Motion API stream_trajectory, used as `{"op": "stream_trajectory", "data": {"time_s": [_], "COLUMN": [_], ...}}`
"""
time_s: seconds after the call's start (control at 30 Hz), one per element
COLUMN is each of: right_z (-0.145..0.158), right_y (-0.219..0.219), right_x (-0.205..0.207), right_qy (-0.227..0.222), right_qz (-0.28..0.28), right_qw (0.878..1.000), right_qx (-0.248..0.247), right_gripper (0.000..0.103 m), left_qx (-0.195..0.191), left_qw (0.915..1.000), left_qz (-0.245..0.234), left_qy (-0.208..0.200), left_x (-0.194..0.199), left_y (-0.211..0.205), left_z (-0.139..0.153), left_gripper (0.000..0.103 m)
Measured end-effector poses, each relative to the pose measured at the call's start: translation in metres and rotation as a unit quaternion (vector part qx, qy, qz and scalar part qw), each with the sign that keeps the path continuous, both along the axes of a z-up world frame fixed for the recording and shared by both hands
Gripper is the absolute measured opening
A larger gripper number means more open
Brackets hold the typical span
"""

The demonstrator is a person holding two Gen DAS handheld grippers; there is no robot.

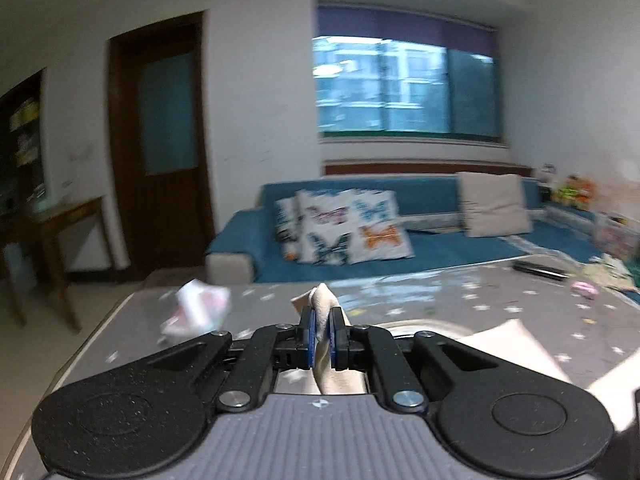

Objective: Fold clothes

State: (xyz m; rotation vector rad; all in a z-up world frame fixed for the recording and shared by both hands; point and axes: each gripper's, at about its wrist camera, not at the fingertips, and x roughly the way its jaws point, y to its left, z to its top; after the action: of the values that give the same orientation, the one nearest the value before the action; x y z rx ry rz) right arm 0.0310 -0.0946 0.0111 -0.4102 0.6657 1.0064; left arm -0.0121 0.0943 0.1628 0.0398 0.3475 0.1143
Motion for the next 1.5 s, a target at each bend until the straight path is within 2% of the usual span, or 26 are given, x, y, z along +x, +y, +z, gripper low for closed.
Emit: {"op": "stream_trajectory", "data": {"time_s": [0.17,0.3,0.47,0.6,0.73,0.87,0.97,1.07,1.17,1.3,1.4,1.43,1.47,1.5], "right_z": [0.015,0.017,0.014,0.008,0.007,0.015,0.019,0.019,0.013,0.004,-0.001,-0.002,-0.003,-0.004], "right_y": [-0.038,-0.080,-0.138,-0.167,-0.189,-0.194,-0.191,-0.184,-0.171,-0.156,-0.150,-0.149,-0.149,-0.148], "right_x": [0.010,0.018,0.027,0.028,0.025,0.024,0.030,0.042,0.056,0.068,0.071,0.071,0.071,0.071], "right_qy": [0.001,0.008,0.036,0.051,0.055,0.054,0.054,0.052,0.056,0.058,0.065,0.066,0.068,0.070], "right_qz": [-0.050,-0.109,-0.185,-0.217,-0.232,-0.231,-0.231,-0.237,-0.242,-0.248,-0.254,-0.256,-0.259,-0.261], "right_qw": [0.998,0.993,0.981,0.973,0.970,0.970,0.968,0.966,0.965,0.964,0.963,0.962,0.961,0.961], "right_qx": [0.024,0.035,0.049,0.051,0.052,0.064,0.081,0.088,0.088,0.073,0.067,0.066,0.065,0.065], "right_gripper": [0.044,0.044,0.044,0.044,0.044,0.044,0.044,0.044,0.043,0.042,0.042,0.039,0.033,0.029], "left_qx": [0.002,-0.001,-0.007,-0.012,-0.007,-0.006,-0.007,-0.009,-0.018,-0.033,-0.056,-0.065,-0.072,-0.079], "left_qw": [0.9966,0.9890,0.9754,0.9626,0.9584,0.9661,0.9733,0.9771,0.9768,0.9743,0.9708,0.9704,0.9704,0.9706], "left_qz": [-0.082,-0.148,-0.211,-0.243,-0.242,-0.198,-0.144,-0.094,-0.067,-0.059,-0.062,-0.064,-0.066,-0.068], "left_qy": [-0.006,0.010,0.063,0.120,0.152,0.166,0.179,0.191,0.203,0.215,0.225,0.224,0.221,0.217], "left_x": [0.000,0.011,0.032,0.044,0.039,0.032,0.035,0.041,0.049,0.062,0.070,0.071,0.073,0.074], "left_y": [-0.056,-0.102,-0.154,-0.182,-0.180,-0.140,-0.109,-0.081,-0.061,-0.052,-0.047,-0.045,-0.045,-0.044], "left_z": [0.004,-0.008,-0.045,-0.080,-0.101,-0.110,-0.117,-0.126,-0.132,-0.143,-0.154,-0.156,-0.156,-0.155], "left_gripper": [0.007,0.007,0.011,0.012,0.018,0.022,0.024,0.026,0.035,0.035,0.031,0.026,0.013,0.010]}}
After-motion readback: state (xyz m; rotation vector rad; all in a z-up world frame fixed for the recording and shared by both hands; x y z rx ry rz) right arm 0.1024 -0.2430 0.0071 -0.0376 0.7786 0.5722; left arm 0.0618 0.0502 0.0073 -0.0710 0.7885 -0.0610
